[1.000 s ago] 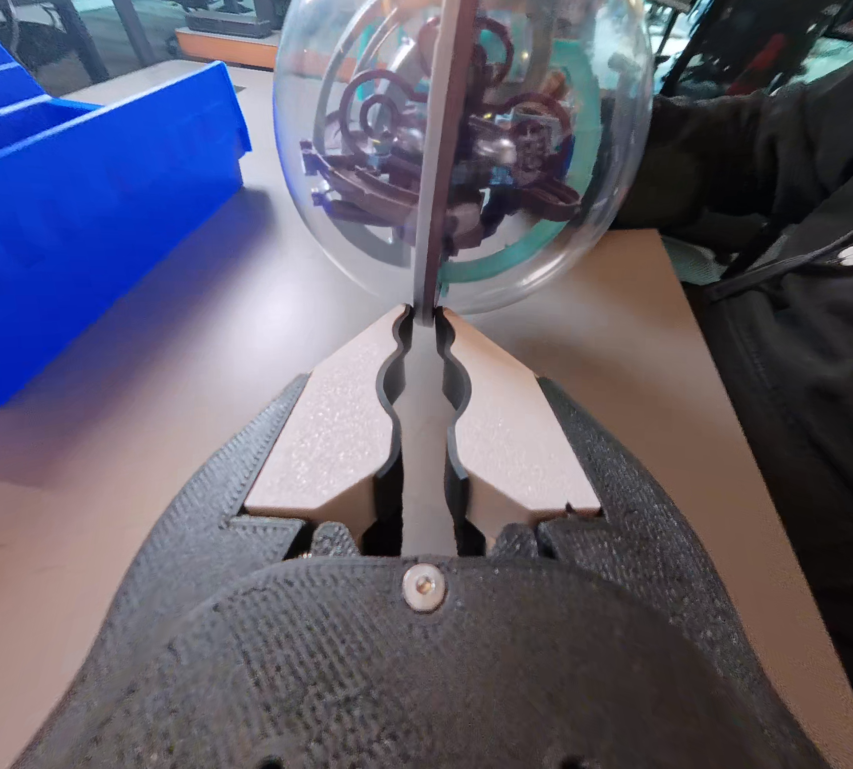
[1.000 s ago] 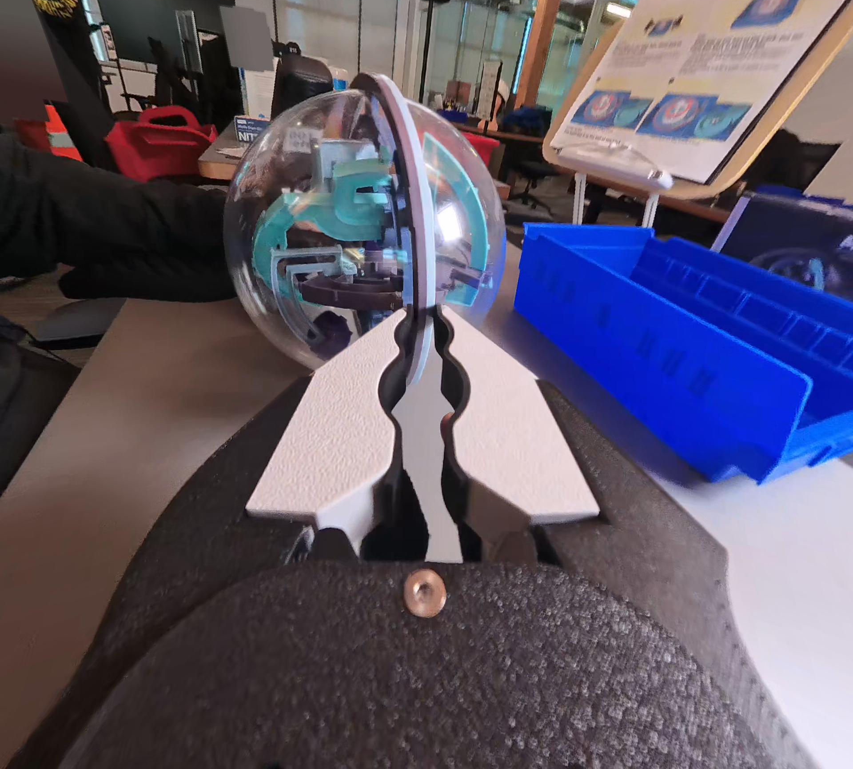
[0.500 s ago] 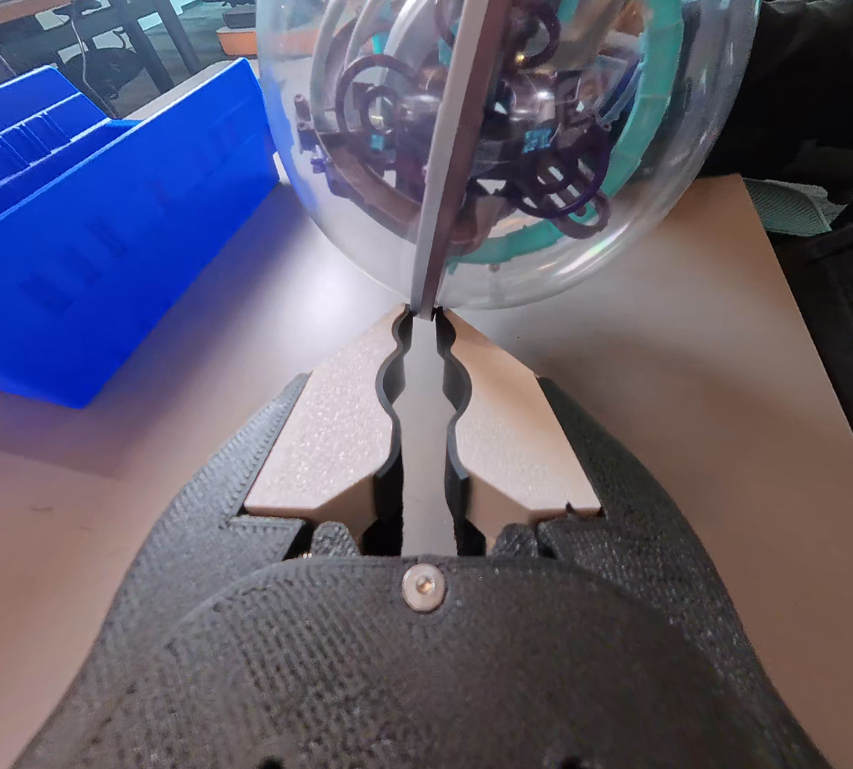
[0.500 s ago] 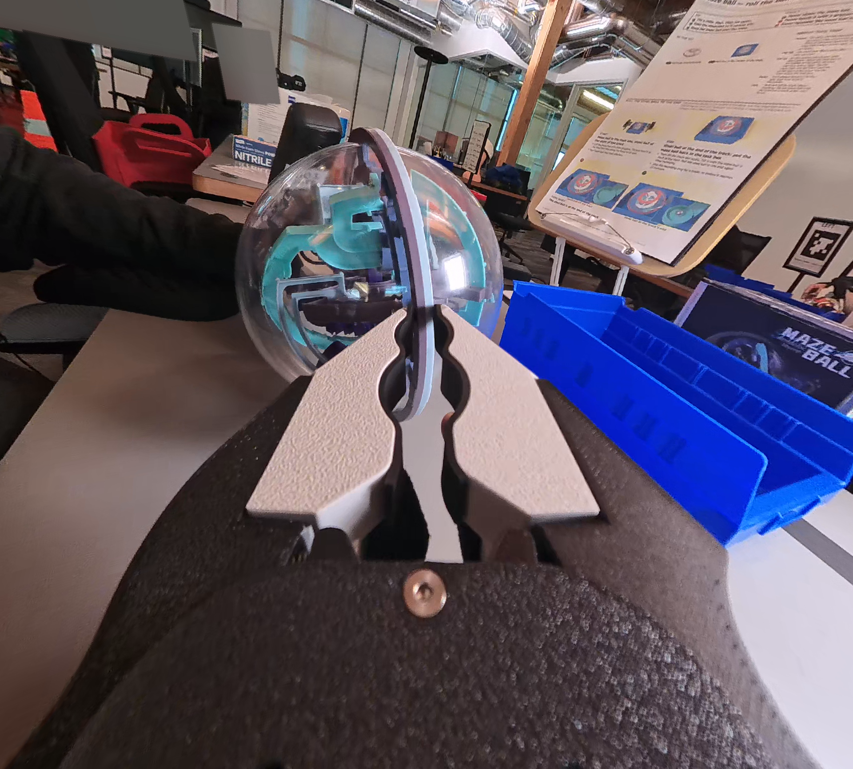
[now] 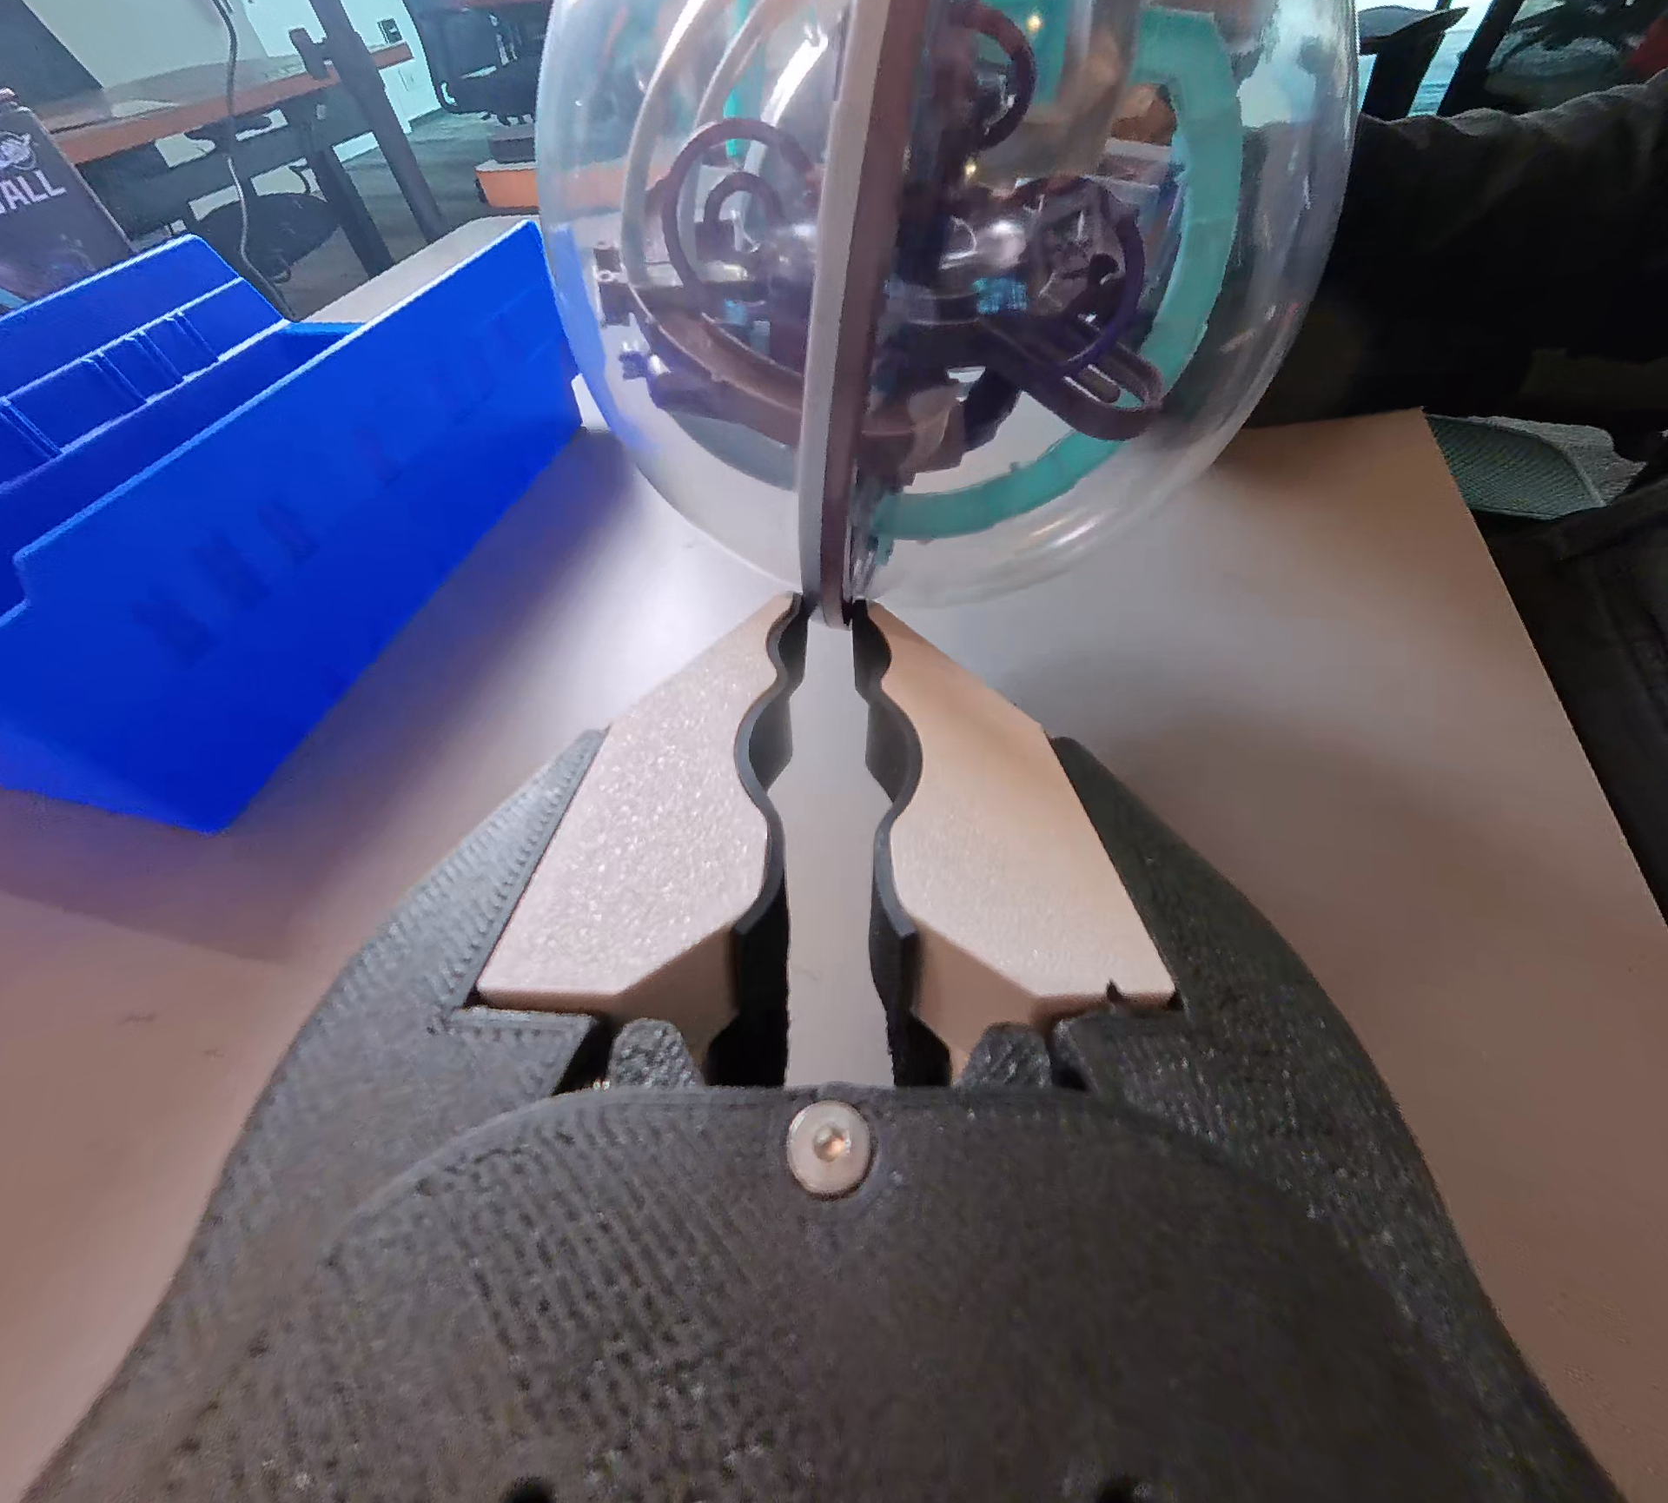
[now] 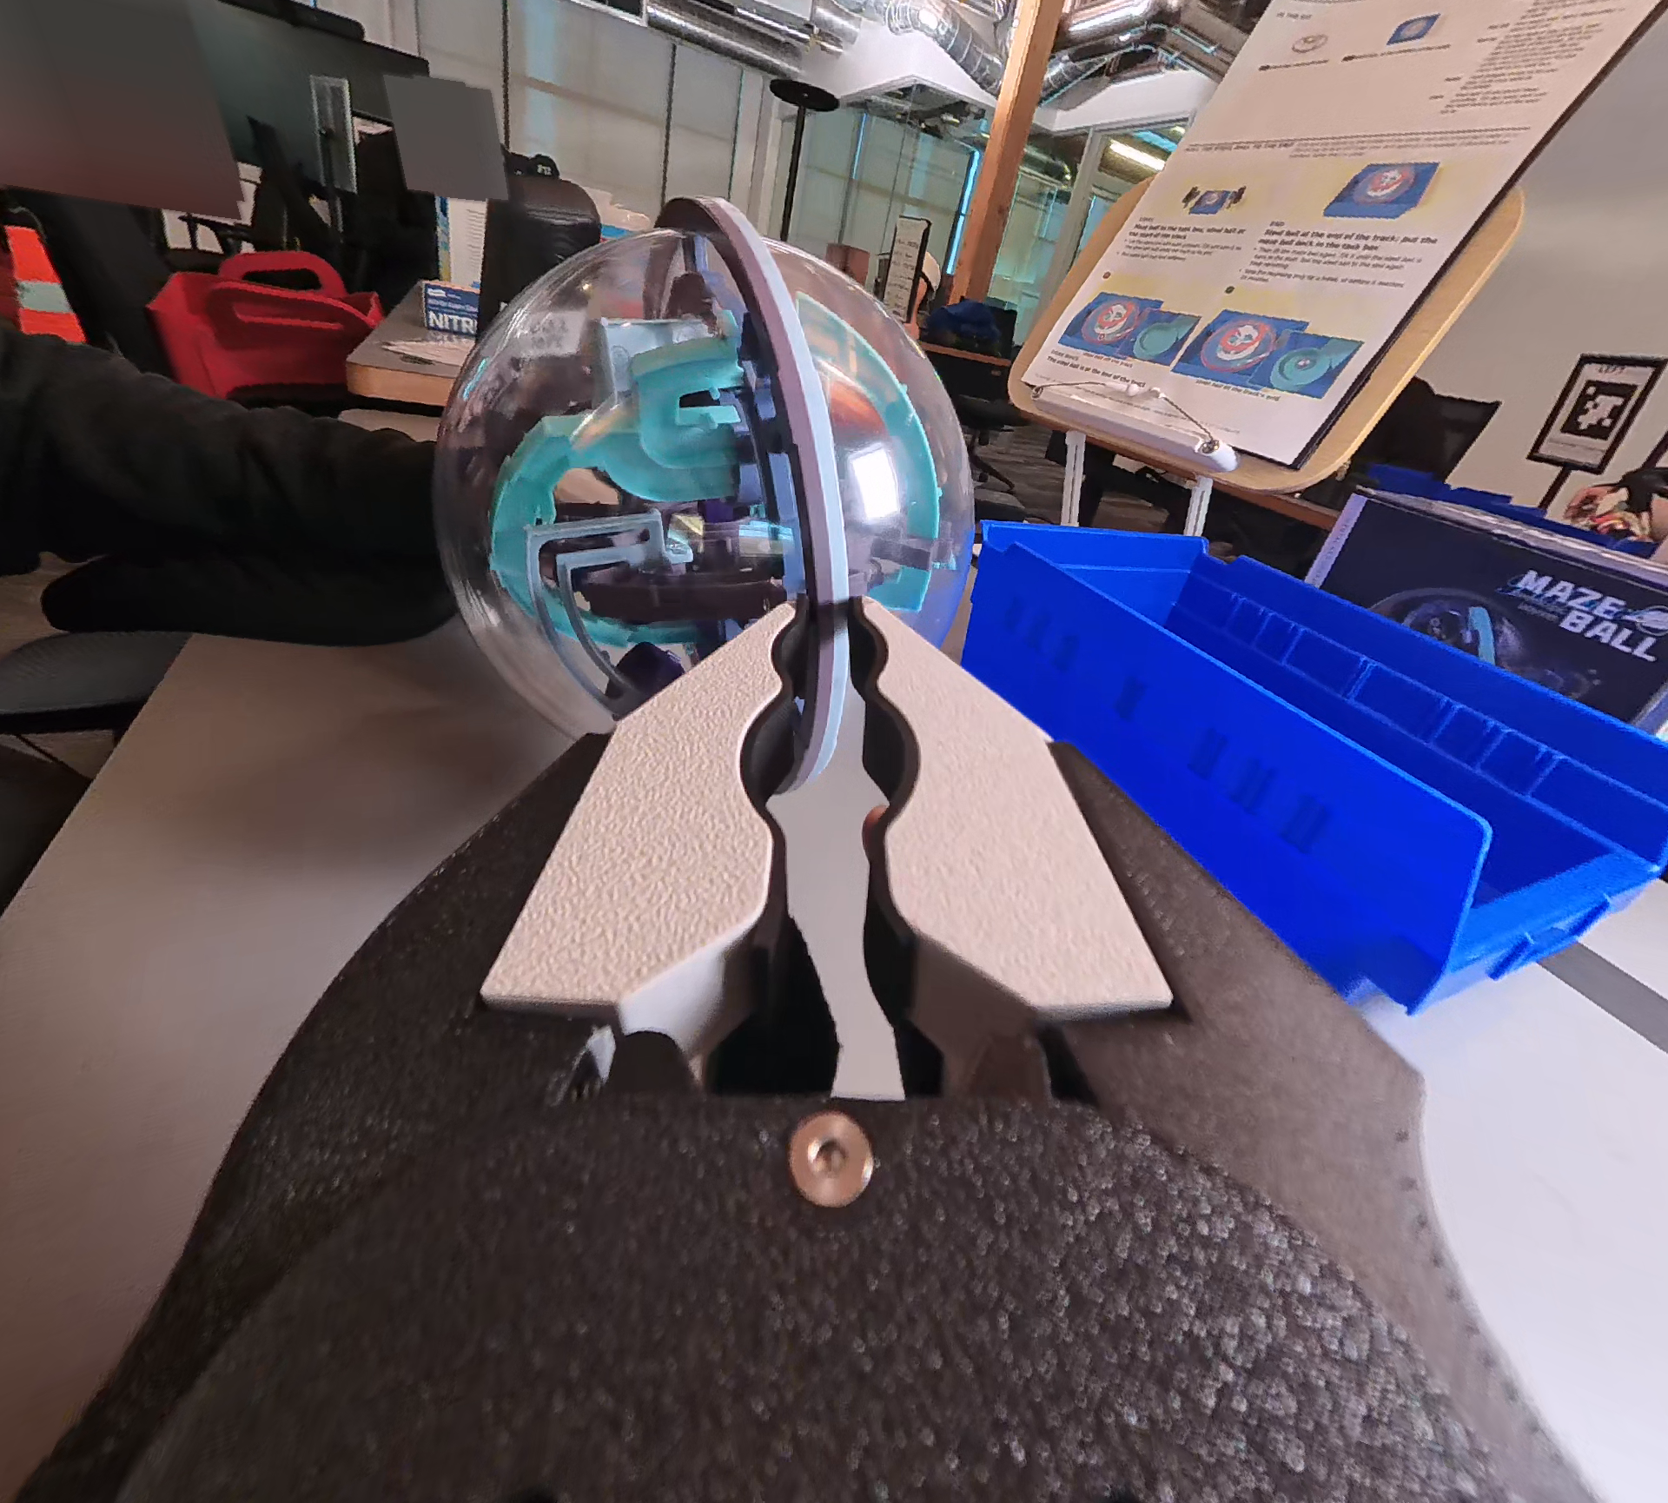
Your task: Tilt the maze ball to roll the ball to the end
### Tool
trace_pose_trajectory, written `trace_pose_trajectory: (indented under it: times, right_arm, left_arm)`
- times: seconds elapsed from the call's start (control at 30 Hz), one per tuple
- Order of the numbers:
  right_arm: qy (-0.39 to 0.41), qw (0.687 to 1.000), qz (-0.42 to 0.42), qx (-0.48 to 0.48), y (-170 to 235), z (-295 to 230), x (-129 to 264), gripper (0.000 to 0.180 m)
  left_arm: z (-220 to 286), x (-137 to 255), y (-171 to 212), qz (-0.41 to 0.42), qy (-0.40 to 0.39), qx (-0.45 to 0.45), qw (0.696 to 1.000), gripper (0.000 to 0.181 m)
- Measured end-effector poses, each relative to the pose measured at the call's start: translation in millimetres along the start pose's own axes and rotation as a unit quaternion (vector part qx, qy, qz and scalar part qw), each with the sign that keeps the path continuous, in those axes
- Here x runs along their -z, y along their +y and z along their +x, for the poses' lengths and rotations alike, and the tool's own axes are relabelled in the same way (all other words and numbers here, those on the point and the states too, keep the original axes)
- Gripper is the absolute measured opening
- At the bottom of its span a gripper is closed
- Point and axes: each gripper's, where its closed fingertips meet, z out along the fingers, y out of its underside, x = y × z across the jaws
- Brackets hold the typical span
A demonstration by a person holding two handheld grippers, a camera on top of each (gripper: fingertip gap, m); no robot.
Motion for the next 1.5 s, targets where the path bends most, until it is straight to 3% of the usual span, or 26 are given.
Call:
trace_pose_trajectory:
  times: [1.03, 1.5]
  right_arm:
    - [-0.001, 0.998, -0.032, -0.054, 16, 5, 1, 0.006]
    - [-0.002, 0.993, -0.062, -0.099, 30, 8, -1, 0.006]
  left_arm:
    - [4, 4, -2, 0.007, 0.021, 0.024, 0.999, 0.008]
    - [2, 3, 7, -0.014, 0.035, 0.078, 0.996, 0.008]
